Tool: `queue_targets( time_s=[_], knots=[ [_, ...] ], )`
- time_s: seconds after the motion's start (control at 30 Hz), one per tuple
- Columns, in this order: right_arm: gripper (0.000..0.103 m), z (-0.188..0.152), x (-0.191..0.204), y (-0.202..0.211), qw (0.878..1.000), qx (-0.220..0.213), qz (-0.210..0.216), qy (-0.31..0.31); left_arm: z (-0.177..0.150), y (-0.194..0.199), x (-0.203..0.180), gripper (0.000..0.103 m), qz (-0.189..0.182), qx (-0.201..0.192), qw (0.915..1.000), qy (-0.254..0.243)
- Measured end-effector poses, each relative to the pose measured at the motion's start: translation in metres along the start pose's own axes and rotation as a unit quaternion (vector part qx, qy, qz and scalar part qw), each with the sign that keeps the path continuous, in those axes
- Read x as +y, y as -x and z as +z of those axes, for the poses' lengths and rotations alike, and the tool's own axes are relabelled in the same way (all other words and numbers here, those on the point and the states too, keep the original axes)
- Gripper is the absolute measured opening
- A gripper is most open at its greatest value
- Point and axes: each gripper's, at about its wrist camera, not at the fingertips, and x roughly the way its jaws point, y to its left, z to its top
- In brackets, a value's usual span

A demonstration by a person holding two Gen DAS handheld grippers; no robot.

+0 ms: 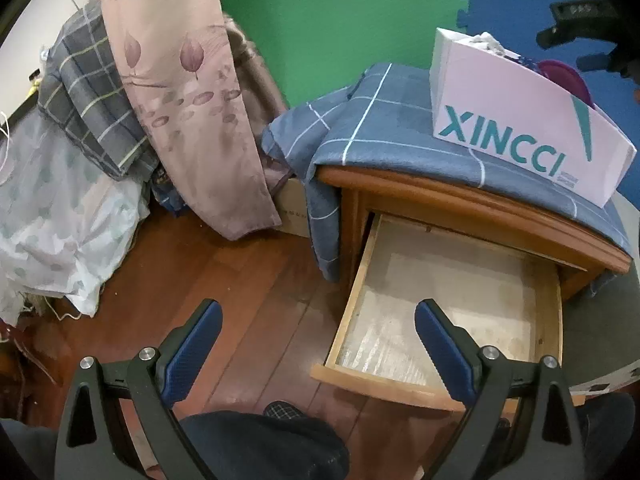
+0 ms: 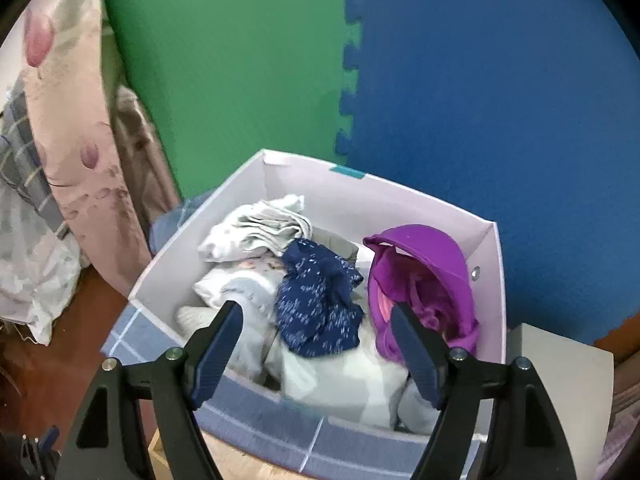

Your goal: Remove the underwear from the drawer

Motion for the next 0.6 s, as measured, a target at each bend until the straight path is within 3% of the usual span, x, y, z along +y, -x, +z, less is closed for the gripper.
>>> queue_targets(
  time_s=[0.2,0.4,0.6],
  knots=[
    [0.078,-0.038,-0.002,0.057,0.999,-0.037,0.026,-0.019,-0.001,0.018,-0.010,0.096,-0.006,-0.012,0.9999,-0.007],
    [0.078,-0.109,0.002,0.110,0.996,-0.083,-0.017,-0.018,-0.004,0.039,-0.021,0.096,-0.010,-0.026,0.9995,-0.017],
    [0.078,-0.189,0.009,0.125,0.997,-0.067,-0.026,-0.037,-0.013,0.060,-0.032,0.096,-0.016,-0.038,0.9988,-0.028]
  ],
)
